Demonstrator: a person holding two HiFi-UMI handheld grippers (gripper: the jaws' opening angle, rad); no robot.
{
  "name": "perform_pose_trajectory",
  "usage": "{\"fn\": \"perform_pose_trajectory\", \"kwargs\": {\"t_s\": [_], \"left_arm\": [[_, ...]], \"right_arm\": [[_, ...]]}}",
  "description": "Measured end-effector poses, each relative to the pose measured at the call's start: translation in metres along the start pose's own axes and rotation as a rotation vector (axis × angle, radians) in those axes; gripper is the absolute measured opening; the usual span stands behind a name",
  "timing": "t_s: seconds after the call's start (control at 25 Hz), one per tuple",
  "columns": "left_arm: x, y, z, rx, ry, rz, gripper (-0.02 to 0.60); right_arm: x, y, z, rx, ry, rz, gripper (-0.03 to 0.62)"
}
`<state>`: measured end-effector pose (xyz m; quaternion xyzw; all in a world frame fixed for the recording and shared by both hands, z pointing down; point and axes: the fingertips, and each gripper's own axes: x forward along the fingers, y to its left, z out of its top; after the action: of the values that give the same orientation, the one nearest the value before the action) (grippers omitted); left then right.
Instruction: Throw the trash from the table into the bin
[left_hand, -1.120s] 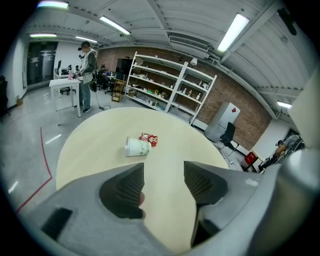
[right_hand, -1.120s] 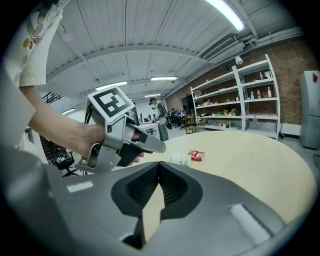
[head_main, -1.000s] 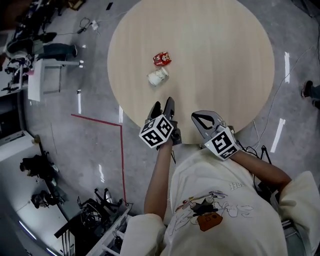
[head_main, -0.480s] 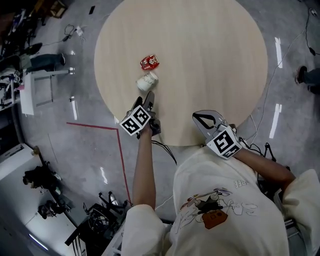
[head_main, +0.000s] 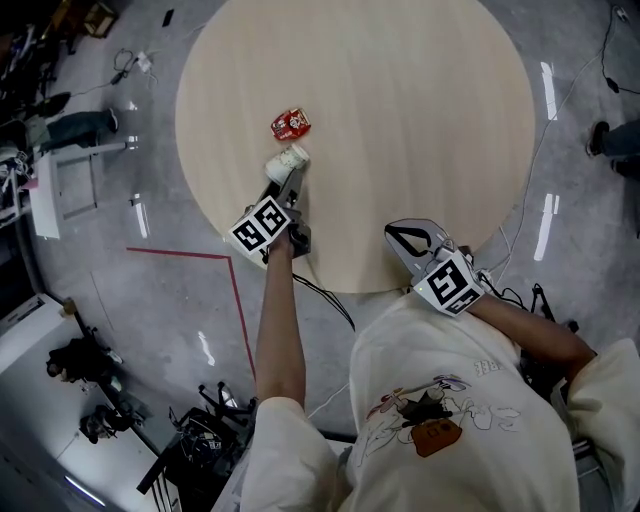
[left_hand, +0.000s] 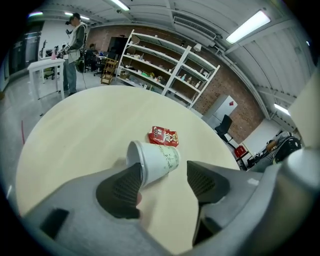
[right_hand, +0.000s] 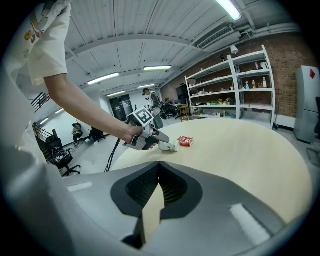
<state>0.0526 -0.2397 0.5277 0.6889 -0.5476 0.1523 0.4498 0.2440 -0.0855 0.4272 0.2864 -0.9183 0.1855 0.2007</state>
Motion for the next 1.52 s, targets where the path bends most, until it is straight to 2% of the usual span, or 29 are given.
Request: {"fn": "perform_pose_trajectory", "kwargs": {"t_s": [0.28,0.6,0.88,1.2,1.36,1.52], "left_arm": [[0.004,0.01,0.007,0.029,-0.022,0.065,0.128],[-0.001,-0.002,0.012,0.024,-0.065,0.049,0.026],[-0.024,-0.013,0.009,0.039,-0.072,0.041,0.025],[-0.084,-0.034,-0.02,0.089,-0.09,0.071,0.024],[-0.109,-0.045,-0.036,0.066,-0.109,0.066,0.025],[-0.126,-0.045,-0.048,0.024,-0.134,0.064,0.025]], "right_arm": [[0.007,0.002,-0.001,0.001,0.009,0.005,0.008],[0.008,0.002,0.0,-0.004,-0.001,-0.002,0.008],[0.007,0.011,0.008,-0.008,-0.031,-0.001,0.008],[0.004,0.019,0.015,0.025,-0.068,-0.025,0.008],[0.011,0.019,0.016,0.022,-0.078,-0.037,0.008],[0.027,0.012,0.024,-0.027,-0.078,-0.041,0.008]]}}
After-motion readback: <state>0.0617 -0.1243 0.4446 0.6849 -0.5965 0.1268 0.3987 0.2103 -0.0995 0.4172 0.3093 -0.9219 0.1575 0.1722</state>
